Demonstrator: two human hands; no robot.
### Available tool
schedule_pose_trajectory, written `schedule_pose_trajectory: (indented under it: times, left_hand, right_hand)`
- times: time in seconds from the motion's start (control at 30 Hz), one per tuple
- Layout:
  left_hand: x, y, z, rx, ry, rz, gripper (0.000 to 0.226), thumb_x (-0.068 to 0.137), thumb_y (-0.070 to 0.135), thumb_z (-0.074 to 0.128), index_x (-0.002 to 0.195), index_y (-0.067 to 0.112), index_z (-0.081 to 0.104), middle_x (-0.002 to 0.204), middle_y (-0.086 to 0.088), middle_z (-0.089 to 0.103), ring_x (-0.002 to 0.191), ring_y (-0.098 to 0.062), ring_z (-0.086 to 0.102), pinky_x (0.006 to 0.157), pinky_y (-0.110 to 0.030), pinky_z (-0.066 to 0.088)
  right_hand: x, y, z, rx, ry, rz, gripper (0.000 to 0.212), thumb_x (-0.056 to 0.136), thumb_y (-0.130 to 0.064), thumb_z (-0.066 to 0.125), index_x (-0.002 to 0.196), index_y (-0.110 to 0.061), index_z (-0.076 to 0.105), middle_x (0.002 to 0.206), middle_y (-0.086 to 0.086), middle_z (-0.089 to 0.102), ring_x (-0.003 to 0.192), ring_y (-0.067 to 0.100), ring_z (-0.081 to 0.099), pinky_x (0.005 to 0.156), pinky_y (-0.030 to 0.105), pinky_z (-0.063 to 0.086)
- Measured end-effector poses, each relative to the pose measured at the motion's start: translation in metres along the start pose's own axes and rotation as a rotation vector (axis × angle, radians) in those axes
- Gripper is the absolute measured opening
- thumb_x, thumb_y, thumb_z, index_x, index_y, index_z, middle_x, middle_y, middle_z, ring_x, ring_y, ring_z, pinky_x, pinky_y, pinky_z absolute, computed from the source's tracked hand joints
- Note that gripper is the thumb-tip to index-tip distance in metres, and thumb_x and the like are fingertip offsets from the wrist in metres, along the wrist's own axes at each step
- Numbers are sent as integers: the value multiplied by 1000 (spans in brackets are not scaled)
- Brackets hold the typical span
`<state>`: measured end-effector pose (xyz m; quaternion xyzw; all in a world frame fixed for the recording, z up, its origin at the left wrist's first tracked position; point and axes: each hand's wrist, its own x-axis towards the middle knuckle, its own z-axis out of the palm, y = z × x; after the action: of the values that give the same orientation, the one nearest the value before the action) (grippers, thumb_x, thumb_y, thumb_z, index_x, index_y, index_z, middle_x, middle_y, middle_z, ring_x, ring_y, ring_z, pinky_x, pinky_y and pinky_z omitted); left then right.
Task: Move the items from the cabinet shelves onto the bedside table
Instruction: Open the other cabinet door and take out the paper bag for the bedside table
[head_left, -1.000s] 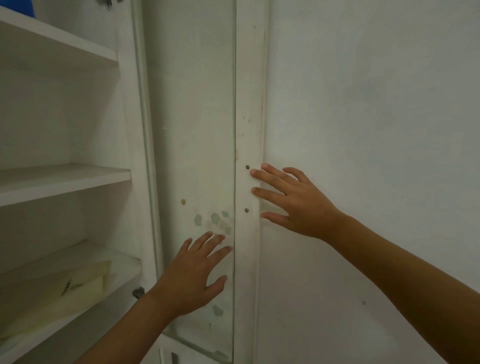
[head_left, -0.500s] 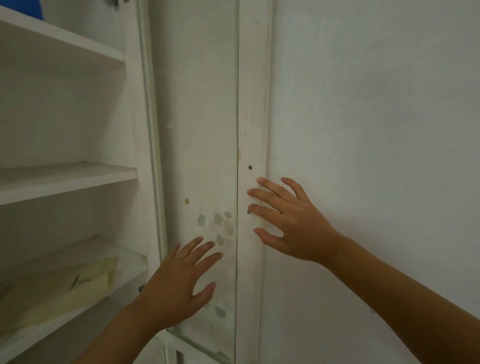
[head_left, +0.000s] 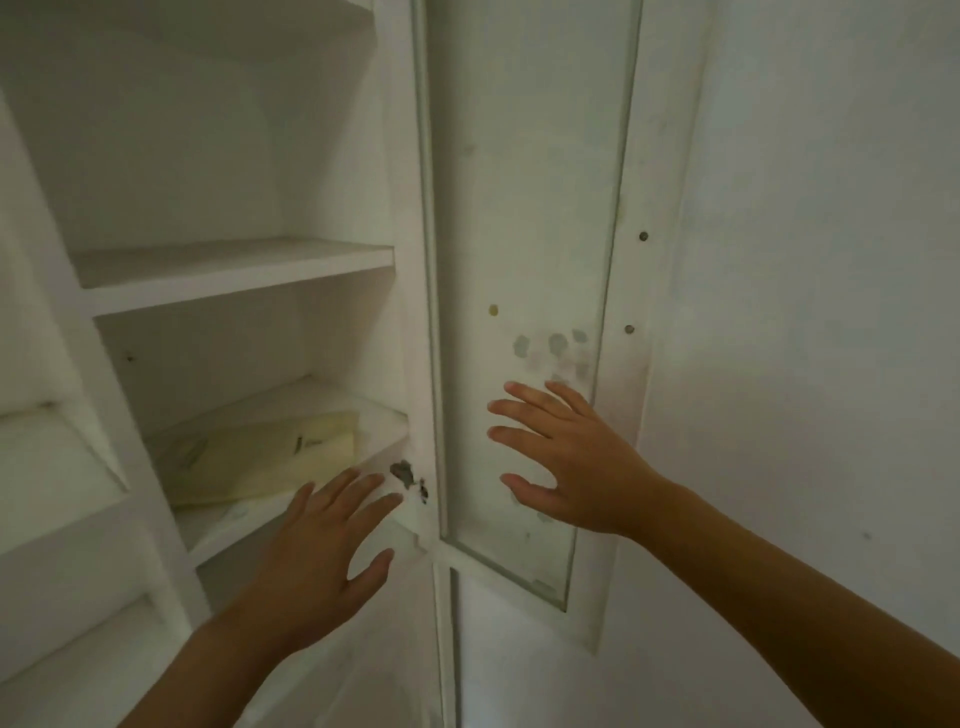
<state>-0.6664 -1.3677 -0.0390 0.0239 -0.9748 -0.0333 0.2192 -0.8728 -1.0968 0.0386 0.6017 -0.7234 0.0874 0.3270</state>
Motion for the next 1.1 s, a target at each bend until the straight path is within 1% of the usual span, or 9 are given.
schedule_pose_trajectory:
  times: [0.13, 0.23, 0.3, 0.4, 0.53, 0.73, 0.93, 1.0, 1.1]
  left_hand:
    - [-50, -32, -1, 26, -43, -94, 59, 100, 63, 37, 153, 39, 44, 163, 5, 40, 155, -20, 29, 124, -55, 25]
    - [-81, -46, -7, 51, -56, -139, 57, 98, 60, 41, 150, 37, 48, 158, 2, 47, 150, -24, 38, 121, -53, 29]
    - [-99, -54, -11, 58, -66, -164, 56, 97, 58, 43, 148, 36, 50, 155, 2, 51, 146, -25, 43, 119, -49, 29]
    - [-118, -65, -12, 75, -91, -201, 55, 98, 58, 42, 148, 37, 49, 155, 4, 50, 148, -23, 41, 118, -45, 26]
    - [-128, -73, -10, 59, -117, -233, 57, 100, 59, 38, 151, 37, 46, 160, 5, 45, 152, -21, 35, 121, -46, 23]
    - [-110, -74, -3, 74, -97, -235, 56, 102, 58, 40, 152, 34, 47, 158, 1, 47, 150, -24, 39, 121, -53, 35]
    - [-55, -82, 8, 92, -24, -287, 63, 103, 62, 34, 158, 32, 34, 165, 3, 37, 156, -20, 26, 125, -51, 28]
    - [-34, -89, 11, 118, -8, -296, 63, 103, 59, 39, 159, 30, 34, 163, 2, 38, 155, -21, 28, 123, -51, 31]
    - [-9, -100, 18, 159, 17, -378, 63, 102, 58, 42, 157, 28, 36, 160, 1, 43, 152, -23, 33, 119, -54, 37]
  right_hand:
    - [9, -43, 41, 141, -32, 25, 45, 102, -47, 56, 139, -23, 63, 157, -1, 50, 156, 19, 30, 125, 51, 24]
    - [14, -72, 70, 243, -54, 60, 48, 102, -50, 53, 140, -23, 63, 157, -2, 50, 155, 16, 30, 127, 48, 23]
    - [17, -88, 89, 298, -61, 82, 48, 102, -50, 52, 141, -23, 62, 157, -2, 50, 155, 15, 30, 126, 45, 23]
    - [23, -106, 113, 363, -98, 97, 50, 103, -52, 51, 142, -23, 61, 158, -3, 49, 155, 14, 29, 125, 47, 26]
    - [38, -118, 138, 393, -146, 102, 52, 103, -55, 50, 144, -24, 60, 160, -5, 47, 155, 13, 29, 125, 50, 27]
    - [85, -102, 167, 429, -150, 62, 56, 101, -54, 49, 145, -21, 59, 160, -3, 47, 155, 17, 30, 124, 48, 27]
    - [144, -70, 200, 559, -140, 42, 57, 99, -51, 49, 147, -22, 57, 161, -4, 44, 154, 16, 30, 125, 46, 23]
    - [164, -59, 213, 579, -108, 26, 54, 100, -49, 51, 146, -22, 58, 160, -4, 46, 152, 16, 32, 123, 45, 25]
    - [194, -47, 232, 644, -74, 40, 54, 99, -47, 50, 145, -20, 58, 158, -3, 47, 150, 15, 35, 122, 43, 27]
